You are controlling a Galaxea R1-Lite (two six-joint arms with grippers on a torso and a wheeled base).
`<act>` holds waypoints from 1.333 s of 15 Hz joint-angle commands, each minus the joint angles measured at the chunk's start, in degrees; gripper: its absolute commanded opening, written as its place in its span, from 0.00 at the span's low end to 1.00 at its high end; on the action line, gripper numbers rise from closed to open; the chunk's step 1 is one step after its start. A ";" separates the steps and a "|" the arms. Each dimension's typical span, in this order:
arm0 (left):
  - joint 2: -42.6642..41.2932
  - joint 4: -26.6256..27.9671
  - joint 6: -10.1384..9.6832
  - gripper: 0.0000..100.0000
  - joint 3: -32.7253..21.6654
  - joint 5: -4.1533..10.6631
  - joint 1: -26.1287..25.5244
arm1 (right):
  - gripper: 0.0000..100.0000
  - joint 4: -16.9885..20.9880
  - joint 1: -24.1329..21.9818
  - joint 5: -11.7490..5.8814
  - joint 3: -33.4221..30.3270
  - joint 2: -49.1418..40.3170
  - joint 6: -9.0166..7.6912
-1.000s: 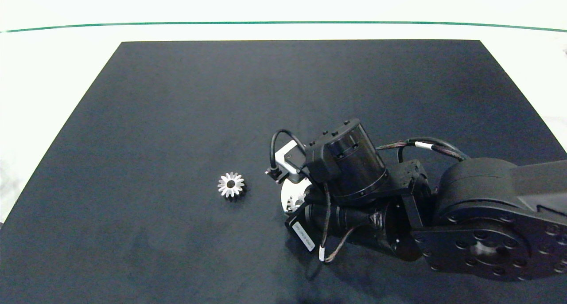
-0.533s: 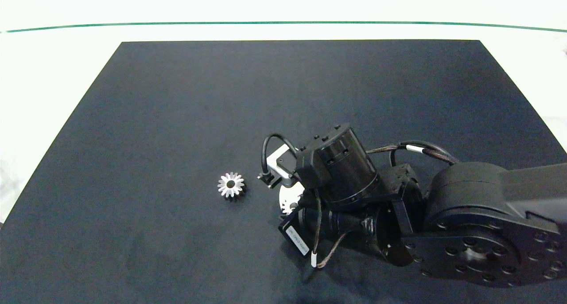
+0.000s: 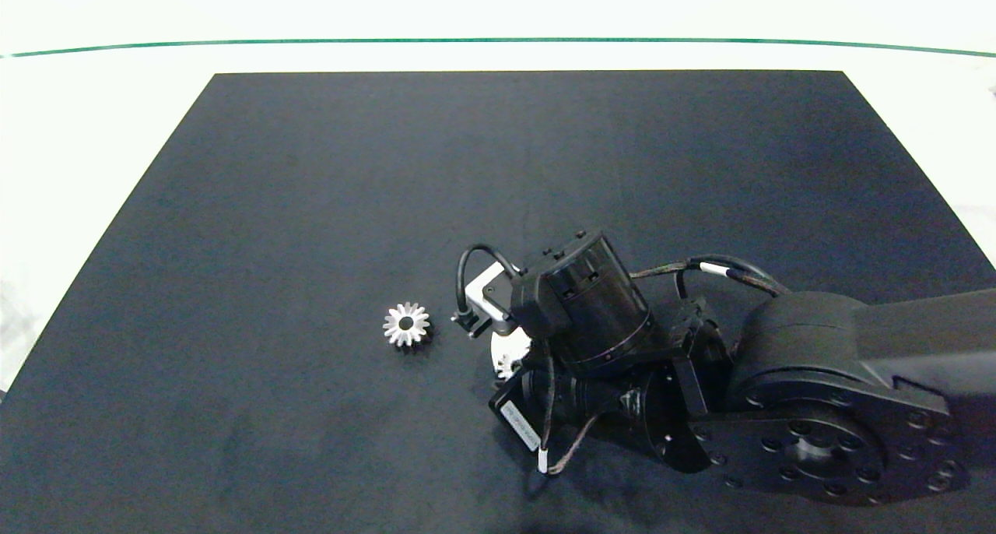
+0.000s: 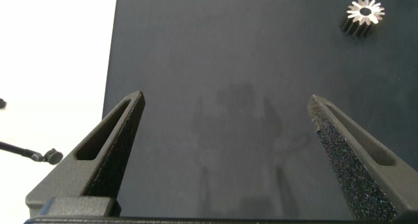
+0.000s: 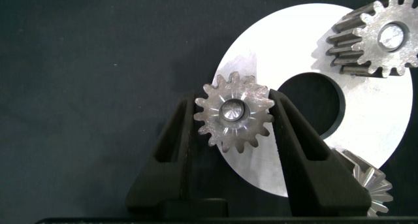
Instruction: Remove an incorrectly installed larger gear and replace it with the correct smaller gear
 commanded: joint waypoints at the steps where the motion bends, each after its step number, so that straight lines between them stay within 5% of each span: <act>1: -0.45 0.02 0.08 1.00 0.10 0.12 0.00 | 0.04 0.03 -0.05 -0.76 -0.04 0.46 -0.17; 3: -0.53 0.02 0.08 1.00 0.37 0.12 0.00 | 0.04 -0.06 -0.05 -0.85 -0.04 0.46 -0.35; 4: -0.53 0.02 0.08 1.00 0.37 0.12 0.00 | 1.00 -0.06 -0.05 -0.85 -0.04 0.37 -0.35; 10: -0.53 0.11 0.00 1.00 0.46 0.12 0.09 | 1.00 0.03 -0.40 -0.85 -0.04 -0.69 0.18; 12: -0.53 0.02 0.00 1.00 0.46 0.12 0.35 | 1.00 0.12 -0.49 -0.94 0.57 -1.48 1.67; 14: -0.62 0.11 -0.27 1.00 0.54 0.12 1.49 | 1.00 0.20 -1.72 -2.34 1.45 -3.06 5.19; 20: -0.97 0.11 -0.36 1.00 0.46 0.12 6.41 | 1.00 4.33 -10.50 -5.68 9.63 -17.38 6.51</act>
